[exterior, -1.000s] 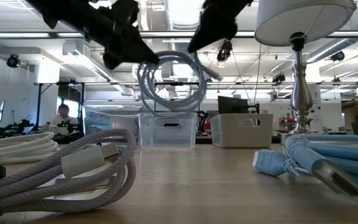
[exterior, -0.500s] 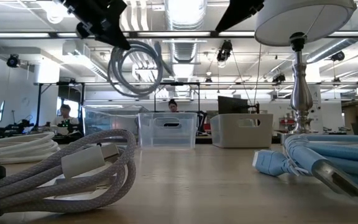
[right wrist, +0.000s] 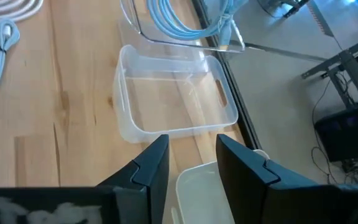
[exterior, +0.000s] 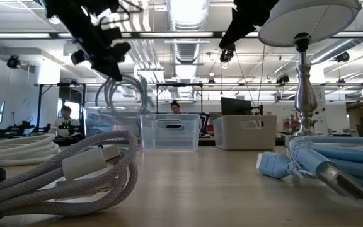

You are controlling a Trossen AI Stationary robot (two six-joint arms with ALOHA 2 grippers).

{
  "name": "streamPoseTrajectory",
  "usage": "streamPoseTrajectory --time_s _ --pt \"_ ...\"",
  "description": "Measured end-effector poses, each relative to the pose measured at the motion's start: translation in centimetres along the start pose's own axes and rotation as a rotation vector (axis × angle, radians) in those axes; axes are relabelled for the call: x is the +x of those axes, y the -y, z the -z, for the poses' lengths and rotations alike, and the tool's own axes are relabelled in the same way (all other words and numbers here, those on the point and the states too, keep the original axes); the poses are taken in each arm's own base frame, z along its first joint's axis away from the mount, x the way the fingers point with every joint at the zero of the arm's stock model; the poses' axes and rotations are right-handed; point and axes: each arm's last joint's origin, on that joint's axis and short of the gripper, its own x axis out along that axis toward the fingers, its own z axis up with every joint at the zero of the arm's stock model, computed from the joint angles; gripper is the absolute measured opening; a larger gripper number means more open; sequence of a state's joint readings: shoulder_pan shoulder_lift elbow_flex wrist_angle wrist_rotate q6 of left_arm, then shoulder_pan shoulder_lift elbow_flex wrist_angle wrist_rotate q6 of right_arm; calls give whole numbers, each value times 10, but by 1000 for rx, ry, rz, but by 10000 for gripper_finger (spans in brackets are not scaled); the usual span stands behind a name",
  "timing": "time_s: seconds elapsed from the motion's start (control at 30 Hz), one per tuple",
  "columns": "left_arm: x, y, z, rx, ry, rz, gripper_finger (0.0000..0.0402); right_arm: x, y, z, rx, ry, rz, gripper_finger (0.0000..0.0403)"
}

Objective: Pick & Place USB Port
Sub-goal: Put the top blue hdmi cable into the left transparent bin

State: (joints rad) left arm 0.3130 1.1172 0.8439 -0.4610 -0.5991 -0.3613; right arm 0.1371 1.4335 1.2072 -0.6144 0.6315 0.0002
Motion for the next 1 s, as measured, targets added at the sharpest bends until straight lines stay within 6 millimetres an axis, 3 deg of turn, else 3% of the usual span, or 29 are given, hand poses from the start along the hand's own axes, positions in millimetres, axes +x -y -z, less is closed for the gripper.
streamPoseTrajectory --time_s 0.5,1.0 --pt "51 -8 9 -48 -159 -50 29 5 -4 1 18 -13 0 104" --pt "43 -10 -4 -56 -17 -103 29 6 -4 1 36 -13 0 102"
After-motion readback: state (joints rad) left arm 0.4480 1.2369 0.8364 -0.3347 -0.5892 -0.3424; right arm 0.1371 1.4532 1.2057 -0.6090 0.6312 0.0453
